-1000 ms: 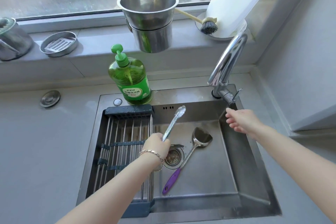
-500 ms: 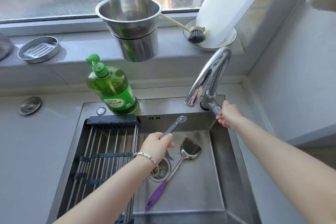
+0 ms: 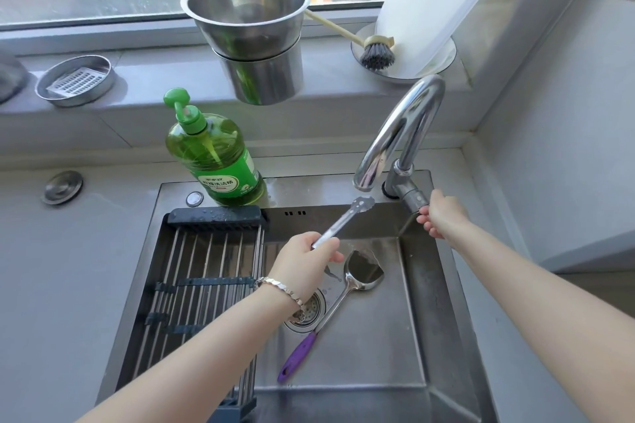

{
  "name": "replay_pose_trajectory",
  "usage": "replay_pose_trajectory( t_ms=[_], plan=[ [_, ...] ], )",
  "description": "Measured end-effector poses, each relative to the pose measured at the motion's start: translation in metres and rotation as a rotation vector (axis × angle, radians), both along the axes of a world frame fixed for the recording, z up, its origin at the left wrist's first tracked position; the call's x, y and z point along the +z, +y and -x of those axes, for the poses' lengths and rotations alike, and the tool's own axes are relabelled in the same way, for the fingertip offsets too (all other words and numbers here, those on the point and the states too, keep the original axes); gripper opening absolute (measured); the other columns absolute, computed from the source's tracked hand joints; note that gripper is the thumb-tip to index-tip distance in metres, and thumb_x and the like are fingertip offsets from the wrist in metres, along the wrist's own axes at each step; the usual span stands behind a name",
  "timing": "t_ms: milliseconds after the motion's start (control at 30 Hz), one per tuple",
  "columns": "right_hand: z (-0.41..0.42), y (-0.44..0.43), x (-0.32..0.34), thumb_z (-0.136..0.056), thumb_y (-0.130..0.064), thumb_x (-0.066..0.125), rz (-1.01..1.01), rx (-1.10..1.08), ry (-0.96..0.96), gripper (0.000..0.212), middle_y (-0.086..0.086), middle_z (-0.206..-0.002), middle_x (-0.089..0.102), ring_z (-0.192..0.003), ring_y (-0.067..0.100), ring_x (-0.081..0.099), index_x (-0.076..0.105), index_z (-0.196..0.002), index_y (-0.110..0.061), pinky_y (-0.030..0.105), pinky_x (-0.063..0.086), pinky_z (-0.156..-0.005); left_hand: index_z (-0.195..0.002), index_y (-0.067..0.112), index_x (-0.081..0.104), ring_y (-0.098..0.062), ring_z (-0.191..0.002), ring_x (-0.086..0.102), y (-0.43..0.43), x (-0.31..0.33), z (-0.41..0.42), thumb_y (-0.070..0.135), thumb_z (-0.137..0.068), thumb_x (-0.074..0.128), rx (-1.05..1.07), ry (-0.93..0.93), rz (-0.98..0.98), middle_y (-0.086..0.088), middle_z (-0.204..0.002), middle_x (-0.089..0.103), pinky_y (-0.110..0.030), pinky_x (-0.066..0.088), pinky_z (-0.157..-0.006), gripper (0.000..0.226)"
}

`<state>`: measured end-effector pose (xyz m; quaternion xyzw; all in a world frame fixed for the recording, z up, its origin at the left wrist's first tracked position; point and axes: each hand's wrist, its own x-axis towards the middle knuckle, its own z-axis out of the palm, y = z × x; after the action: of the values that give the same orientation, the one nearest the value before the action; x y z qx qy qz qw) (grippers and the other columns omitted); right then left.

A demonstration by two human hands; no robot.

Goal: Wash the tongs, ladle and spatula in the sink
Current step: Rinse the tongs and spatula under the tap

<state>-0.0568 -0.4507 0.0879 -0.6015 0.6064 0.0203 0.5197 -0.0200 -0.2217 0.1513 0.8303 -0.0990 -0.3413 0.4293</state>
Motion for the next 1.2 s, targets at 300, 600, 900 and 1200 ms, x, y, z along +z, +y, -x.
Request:
replay_pose_trajectory(
  t_ms=[300, 600, 900, 1200],
  plan=[
    [0.007, 0.026, 0.022, -0.097, -0.046, 0.032, -0.280, -0.012, -0.104, 0.049, 0.012, -0.077, 0.058, -0.062, 0.019, 0.053, 0.052, -0.102, -0.002, 0.024, 0.045, -0.055, -0.089, 0.002, 0.066, -0.001, -0.036, 0.032, 0.014, 0.001, 0.005, 0.022, -0.093, 0.048, -0.017, -0.066, 0.007, 0.010, -0.065, 0.057, -0.015, 0.028, -0.040, 0.027],
    [0.007, 0.158, 0.066, -0.098, -0.004, 0.041, -0.827, -0.227, -0.766, 0.016, 0.015, -0.086, 0.061, -0.074, 0.022, 0.064, 0.052, -0.087, 0.000, 0.024, 0.059, -0.059, -0.085, -0.002, 0.059, -0.017, -0.066, 0.046, 0.043, -0.005, 0.028, 0.021, -0.091, 0.050, -0.073, -0.148, -0.030, -0.011, -0.075, 0.061, -0.029, 0.037, -0.062, 0.026],
    [-0.002, 0.179, 0.060, -0.095, -0.056, 0.028, -0.737, -0.382, -0.671, 0.053, -0.007, -0.033, 0.023, -0.024, 0.005, 0.017, 0.033, -0.058, -0.018, 0.009, 0.012, -0.030, -0.066, 0.012, 0.047, -0.012, -0.052, 0.030, 0.060, -0.011, 0.045, 0.024, -0.087, 0.054, -0.203, -0.103, -0.009, 0.003, -0.056, 0.038, -0.027, 0.025, -0.052, 0.025],
    [0.005, 0.172, 0.059, -0.096, -0.003, 0.043, -0.722, -0.370, -0.859, 0.016, 0.006, -0.076, 0.057, -0.057, 0.009, 0.050, 0.054, -0.085, -0.003, 0.014, 0.047, -0.043, -0.081, 0.006, 0.056, -0.018, -0.064, 0.048, 0.072, -0.018, 0.045, 0.036, -0.085, 0.047, -0.150, -0.056, -0.014, -0.003, -0.070, 0.053, -0.035, 0.045, -0.066, 0.031]
  ],
)
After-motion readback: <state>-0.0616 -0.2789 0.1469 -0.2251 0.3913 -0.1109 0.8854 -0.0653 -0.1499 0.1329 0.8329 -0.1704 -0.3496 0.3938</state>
